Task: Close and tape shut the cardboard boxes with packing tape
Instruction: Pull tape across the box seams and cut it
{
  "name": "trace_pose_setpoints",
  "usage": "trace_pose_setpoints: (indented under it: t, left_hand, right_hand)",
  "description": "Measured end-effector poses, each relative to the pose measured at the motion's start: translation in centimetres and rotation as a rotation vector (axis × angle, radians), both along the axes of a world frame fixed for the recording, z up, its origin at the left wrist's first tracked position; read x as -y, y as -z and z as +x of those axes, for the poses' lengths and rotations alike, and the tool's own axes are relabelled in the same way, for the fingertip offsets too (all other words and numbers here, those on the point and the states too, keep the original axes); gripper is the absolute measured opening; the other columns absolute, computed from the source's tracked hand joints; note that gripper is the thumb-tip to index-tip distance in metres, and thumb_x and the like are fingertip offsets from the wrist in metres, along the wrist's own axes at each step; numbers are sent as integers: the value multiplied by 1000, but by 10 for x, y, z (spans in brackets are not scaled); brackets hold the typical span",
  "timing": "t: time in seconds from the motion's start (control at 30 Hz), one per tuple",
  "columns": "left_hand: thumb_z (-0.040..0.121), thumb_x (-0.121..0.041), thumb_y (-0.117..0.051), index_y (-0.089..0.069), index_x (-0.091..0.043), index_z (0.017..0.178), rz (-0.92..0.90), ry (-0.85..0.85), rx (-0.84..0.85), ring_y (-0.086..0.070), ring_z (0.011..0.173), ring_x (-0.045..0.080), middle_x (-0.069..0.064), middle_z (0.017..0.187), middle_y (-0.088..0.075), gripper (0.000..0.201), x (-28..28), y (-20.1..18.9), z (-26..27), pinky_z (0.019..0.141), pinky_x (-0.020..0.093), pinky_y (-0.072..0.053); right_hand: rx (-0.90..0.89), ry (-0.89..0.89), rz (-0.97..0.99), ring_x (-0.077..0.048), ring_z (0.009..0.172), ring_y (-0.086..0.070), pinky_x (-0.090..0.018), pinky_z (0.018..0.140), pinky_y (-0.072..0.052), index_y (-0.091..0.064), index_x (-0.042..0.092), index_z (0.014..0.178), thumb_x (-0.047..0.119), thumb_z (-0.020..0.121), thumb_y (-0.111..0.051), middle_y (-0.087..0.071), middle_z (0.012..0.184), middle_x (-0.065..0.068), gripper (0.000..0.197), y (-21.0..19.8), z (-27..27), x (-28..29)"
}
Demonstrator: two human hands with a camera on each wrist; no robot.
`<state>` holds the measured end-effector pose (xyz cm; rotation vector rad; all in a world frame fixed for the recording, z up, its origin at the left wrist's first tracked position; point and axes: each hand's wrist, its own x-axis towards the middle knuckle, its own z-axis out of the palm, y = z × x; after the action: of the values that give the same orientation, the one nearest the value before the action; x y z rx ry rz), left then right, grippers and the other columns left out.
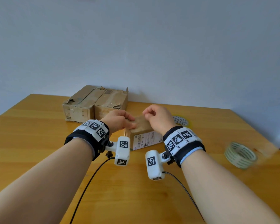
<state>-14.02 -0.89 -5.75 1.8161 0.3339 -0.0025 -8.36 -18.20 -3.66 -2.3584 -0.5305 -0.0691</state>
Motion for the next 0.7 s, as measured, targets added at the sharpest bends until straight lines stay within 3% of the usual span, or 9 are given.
trace_pose_setpoints:
  t: [0.13, 0.23, 0.37, 0.53, 0.7]
  left_hand:
    - [77, -18, -84, -69, -18, 103, 19, -28, 49, -63, 91, 18, 2, 96, -67, 30, 5, 1, 3, 91, 36, -55]
    - [81, -23, -81, -66, -19, 105, 38, -48, 70, -65, 88, 14, 1, 97, -68, 29, 11, 0, 6, 85, 32, -55]
    - [92, -31, -69, -66, -17, 105, 15, -96, 111, -66, 99, 21, 5, 104, -70, 19, 15, -1, 7, 88, 36, -56]
    - [96, -21, -63, -66, -19, 103, 1, -90, 147, -62, 92, 17, 6, 105, -67, 8, 12, -7, 7, 83, 32, -53]
    - [91, -12, -68, -66, -20, 103, 112, -33, 133, -65, 93, 19, 4, 100, -69, 15, 13, -4, 9, 87, 37, -55]
  right_hand:
    - [38, 57, 69, -8, 91, -61, -13, 62, -39, -70, 24, 104, 15, 103, -55, -68, 106, 8, 18, -8, 1, 12]
    - [54, 43, -4, -9, 91, -61, -16, 64, -43, -72, 25, 107, 15, 103, -54, -69, 108, 7, 22, -9, 1, 16]
    - [40, 22, -51, -13, 100, -63, -32, 85, -55, -73, 28, 108, 17, 103, -55, -70, 113, 7, 22, -3, -1, 12]
    - [46, -89, -6, 1, 88, -61, -13, 68, -44, -74, 28, 107, 22, 99, -65, -68, 100, 15, 14, -4, -4, 11]
    - [47, -223, -62, 6, 80, -58, -10, 64, -39, -78, 29, 98, 28, 93, -74, -65, 85, 21, 6, -5, -10, 10]
